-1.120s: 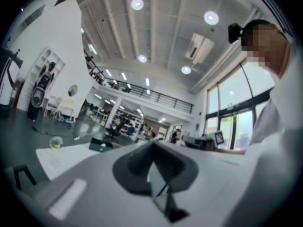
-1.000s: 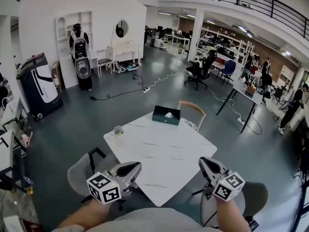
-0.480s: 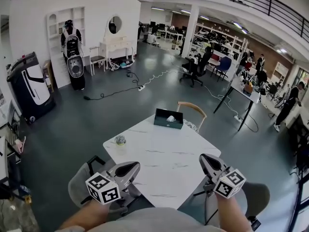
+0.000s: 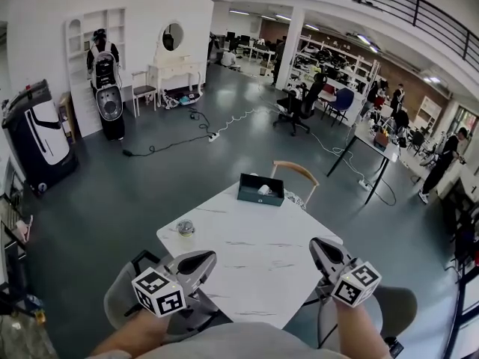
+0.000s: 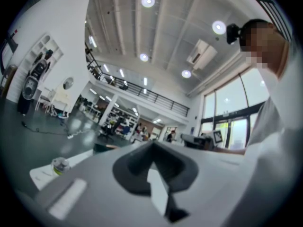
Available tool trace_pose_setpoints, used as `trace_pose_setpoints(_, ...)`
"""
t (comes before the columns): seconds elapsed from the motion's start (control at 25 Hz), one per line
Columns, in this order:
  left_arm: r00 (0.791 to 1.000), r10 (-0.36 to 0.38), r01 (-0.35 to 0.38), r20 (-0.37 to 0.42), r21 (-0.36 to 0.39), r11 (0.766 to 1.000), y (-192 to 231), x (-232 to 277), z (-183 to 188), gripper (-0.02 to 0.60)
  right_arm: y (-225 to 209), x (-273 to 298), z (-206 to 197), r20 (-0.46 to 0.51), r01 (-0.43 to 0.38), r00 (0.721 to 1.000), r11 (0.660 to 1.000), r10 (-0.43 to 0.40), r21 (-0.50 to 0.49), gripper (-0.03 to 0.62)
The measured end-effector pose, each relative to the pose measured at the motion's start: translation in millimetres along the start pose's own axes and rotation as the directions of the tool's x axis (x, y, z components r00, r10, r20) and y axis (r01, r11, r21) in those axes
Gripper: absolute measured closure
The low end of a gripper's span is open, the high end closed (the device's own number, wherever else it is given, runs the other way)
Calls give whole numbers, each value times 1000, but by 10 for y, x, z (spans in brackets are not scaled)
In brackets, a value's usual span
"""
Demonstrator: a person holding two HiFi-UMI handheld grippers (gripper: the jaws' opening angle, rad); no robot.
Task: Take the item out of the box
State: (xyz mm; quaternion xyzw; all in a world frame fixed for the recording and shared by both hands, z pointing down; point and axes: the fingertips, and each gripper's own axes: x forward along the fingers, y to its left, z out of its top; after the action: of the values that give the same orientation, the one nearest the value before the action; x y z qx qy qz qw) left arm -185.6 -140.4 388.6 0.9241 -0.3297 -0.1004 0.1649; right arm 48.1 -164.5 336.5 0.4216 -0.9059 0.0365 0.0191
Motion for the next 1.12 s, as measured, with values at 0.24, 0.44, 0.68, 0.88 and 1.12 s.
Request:
trace_pose_setpoints(0.24,1000,-13,13,-9,-10,1000,155,89,-8,577,-114,92,-40,-5,25,1000,1000,-25,9,586)
trace_pose_setpoints(0.44,1000,-19,19,-14,-10,1000,203,134,28,577,-151,132,-45,-9,34,999,999,-33,15,586)
trace_pose_setpoints(0.68,999,-23,23,-31,0,1000,240,226,-34,577,-245,197,-105,-19,28,999,999,-28,14,586)
trace_pose_setpoints(0.88,1000,-9,9,-22,2,1000,256,245,16,577,-288,260,-70,-20,12,1000,1000,-12,15,586)
trace_pose_setpoints(1.12,999,31,-31,-17,-1,1000,279,303,-28,577,-422,334,-94,-12,-22,1000,999,23,31,586)
